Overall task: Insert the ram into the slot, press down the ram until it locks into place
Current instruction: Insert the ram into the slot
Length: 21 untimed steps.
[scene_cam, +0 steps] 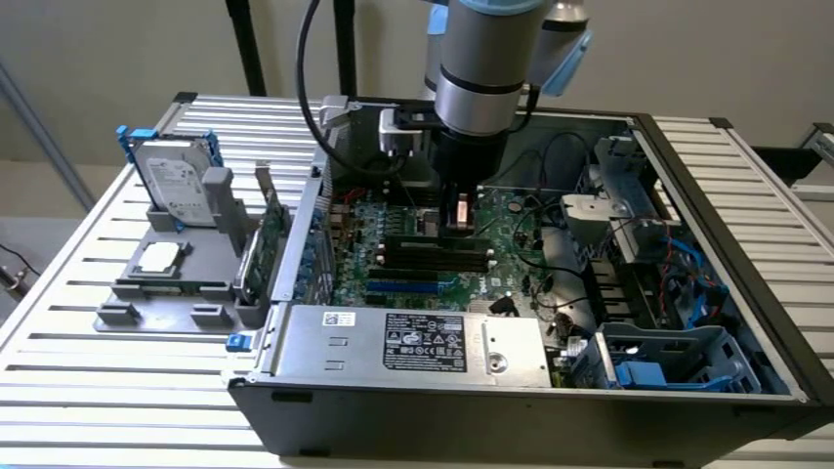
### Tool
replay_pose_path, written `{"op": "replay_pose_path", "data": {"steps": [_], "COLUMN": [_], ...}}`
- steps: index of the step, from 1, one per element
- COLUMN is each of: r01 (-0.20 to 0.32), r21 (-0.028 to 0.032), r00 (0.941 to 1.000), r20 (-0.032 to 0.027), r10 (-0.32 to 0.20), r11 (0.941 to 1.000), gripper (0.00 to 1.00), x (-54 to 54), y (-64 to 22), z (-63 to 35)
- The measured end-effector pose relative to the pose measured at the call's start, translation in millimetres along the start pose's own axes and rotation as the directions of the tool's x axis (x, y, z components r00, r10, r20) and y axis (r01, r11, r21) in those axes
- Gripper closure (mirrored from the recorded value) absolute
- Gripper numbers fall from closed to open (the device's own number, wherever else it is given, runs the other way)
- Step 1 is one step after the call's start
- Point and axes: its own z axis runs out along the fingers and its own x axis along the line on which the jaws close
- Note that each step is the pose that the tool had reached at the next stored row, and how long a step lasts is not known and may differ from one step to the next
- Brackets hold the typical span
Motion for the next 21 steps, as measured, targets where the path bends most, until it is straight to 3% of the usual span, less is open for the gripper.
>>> {"op": "replay_pose_path", "data": {"steps": [6,17,21], "r01": [-0.007,-0.019,-0.023], "r21": [0.0000,0.0001,0.0002], "r00": [0.9999,0.9997,0.9996], "r20": [-0.0102,-0.0137,-0.0184], "r10": [0.007,0.019,0.023], "r11": [1.0000,0.9998,0.9997], "gripper": [0.87,0.87,0.87], "x": [0.0,-1.1,-2.5], "y": [-1.1,-2.8,-2.8], "z": [6.4,10.2,11.1]}}
